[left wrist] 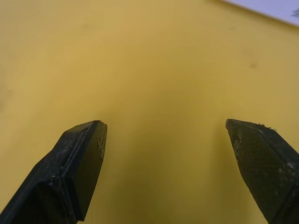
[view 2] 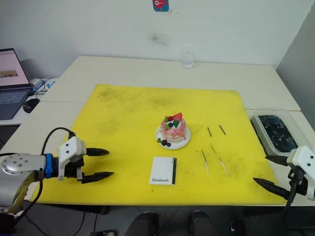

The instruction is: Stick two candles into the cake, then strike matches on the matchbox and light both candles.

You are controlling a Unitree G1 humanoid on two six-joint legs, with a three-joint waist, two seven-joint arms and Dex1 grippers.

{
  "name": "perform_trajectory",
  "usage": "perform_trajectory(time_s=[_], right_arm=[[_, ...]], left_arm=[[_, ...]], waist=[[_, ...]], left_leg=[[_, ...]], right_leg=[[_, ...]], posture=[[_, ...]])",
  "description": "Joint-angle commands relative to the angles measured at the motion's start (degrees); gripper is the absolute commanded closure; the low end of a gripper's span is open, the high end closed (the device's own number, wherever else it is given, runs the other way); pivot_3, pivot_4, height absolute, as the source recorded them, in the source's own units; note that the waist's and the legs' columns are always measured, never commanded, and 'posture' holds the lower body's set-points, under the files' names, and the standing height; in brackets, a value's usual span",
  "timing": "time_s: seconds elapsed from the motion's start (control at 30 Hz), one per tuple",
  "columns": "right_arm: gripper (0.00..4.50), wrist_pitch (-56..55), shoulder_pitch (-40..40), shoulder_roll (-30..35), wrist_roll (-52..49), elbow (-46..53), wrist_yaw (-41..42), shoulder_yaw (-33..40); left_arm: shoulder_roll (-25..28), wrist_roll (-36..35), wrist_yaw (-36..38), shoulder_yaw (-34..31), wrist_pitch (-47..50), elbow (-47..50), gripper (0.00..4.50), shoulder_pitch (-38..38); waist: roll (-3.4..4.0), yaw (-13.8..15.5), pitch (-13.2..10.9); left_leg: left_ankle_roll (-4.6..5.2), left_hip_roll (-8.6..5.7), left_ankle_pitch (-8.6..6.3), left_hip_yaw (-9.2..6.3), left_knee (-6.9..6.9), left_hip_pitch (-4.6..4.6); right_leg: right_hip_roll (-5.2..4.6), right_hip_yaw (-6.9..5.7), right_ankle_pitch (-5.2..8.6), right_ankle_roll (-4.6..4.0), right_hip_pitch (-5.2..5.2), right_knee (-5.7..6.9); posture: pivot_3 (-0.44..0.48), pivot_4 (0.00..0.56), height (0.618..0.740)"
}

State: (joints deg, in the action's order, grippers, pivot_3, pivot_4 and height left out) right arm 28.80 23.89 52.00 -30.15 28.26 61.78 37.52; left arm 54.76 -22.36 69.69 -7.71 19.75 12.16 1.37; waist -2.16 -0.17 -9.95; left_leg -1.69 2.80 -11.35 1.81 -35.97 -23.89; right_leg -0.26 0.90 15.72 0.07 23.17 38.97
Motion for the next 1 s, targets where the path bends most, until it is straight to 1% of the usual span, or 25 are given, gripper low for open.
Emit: perform_trajectory(time_s=[0.03, 0.13, 0.23, 0.3, 0.43, 0.57, 0.67, 1.0], right_arm=[[0.03, 3.0, 0.1, -1.5, -2.9, 8.0, -4.0, 2.9], [0.03, 5.9, -0.3, -4.1, -3.6, 14.2, -9.8, 0.3], [0.03, 8.8, -1.8, -7.2, -2.3, 18.4, -17.3, -4.8], [0.03, 10.9, -2.8, -9.0, -0.6, 20.0, -22.3, -9.3], [0.03, 11.8, -1.6, -11.2, 3.1, 21.0, -27.4, -14.6], [0.03, 10.3, -1.7, -13.3, 6.8, 19.1, -30.6, -18.9], [0.03, 10.7, -2.6, -16.2, 7.7, 17.8, -33.5, -21.4], [0.03, 10.5, -1.4, -20.8, 11.0, 15.8, -37.5, -27.9]], left_arm=[[-1.2, -4.9, 0.4, 1.3, 2.9, 9.1, 0.0, 0.6], [-3.7, -9.7, -1.1, 2.8, 6.1, 15.7, 0.0, 0.2], [-6.1, -13.5, -3.6, 4.6, 9.5, 20.9, 0.0, -0.7], [-8.1, -14.7, -5.3, 6.7, 10.6, 23.1, 0.0, -2.5], [-10.6, -16.3, -7.9, 9.1, 12.8, 24.5, 0.0, -5.5], [-11.6, -16.5, -8.3, 11.0, 13.3, 24.0, 0.0, -7.5], [-12.7, -16.5, -9.3, 12.1, 13.6, 24.2, 0.0, -8.4], [-13.5, -17.3, -11.2, 12.9, 14.6, 24.6, 0.0, -9.1]], waist=[[0.01, 0.0, 0.0], [0.0, 0.0, 0.0], [0.0, 0.0, 0.0], [0.01, 0.0, 0.0], [0.01, 0.0, 0.0], [0.02, 0.0, 0.0], [0.02, 0.0, 0.0], [0.03, 0.0, 0.0]], left_leg=[[0.0, 0.0, 0.0, -0.03, 0.0, 0.01], [0.0, -0.01, 0.0, -0.06, -0.03, 0.01], [0.0, -0.01, 0.0, -0.04, -0.08, 0.02], [0.0, -0.02, 0.01, -0.04, -0.1, 0.02], [0.01, -0.07, 0.01, -0.05, -0.12, 0.01], [0.01, -0.07, 0.01, -0.06, -0.12, 0.01], [0.01, -0.07, 0.01, -0.07, -0.11, 0.01], [0.01, -0.05, 0.01, -0.08, -0.11, 0.01]], right_leg=[[0.0, -0.03, 0.0, 0.0, -0.01, 0.01], [0.0, -0.04, 0.0, 0.01, -0.04, 0.03], [0.01, 0.0, 0.0, 0.0, -0.05, 0.03], [0.01, 0.02, 0.0, 0.0, -0.05, 0.03], [0.03, 0.03, 0.02, -0.04, -0.07, 0.03], [0.13, 0.03, -0.05, 0.08, -0.06, 0.03], [0.16, 0.03, -0.05, 0.07, -0.05, 0.02], [0.16, 0.04, 0.03, -0.06, -0.04, 0.03]], posture=[[0.0, 0.15, 0.74], [0.0, 0.15, 0.74], [0.0, 0.15, 0.74], [0.0, 0.15, 0.74], [0.0, 0.15, 0.74], [0.0, 0.15, 0.74], [0.0, 0.15, 0.74], [0.0, 0.15, 0.74]])
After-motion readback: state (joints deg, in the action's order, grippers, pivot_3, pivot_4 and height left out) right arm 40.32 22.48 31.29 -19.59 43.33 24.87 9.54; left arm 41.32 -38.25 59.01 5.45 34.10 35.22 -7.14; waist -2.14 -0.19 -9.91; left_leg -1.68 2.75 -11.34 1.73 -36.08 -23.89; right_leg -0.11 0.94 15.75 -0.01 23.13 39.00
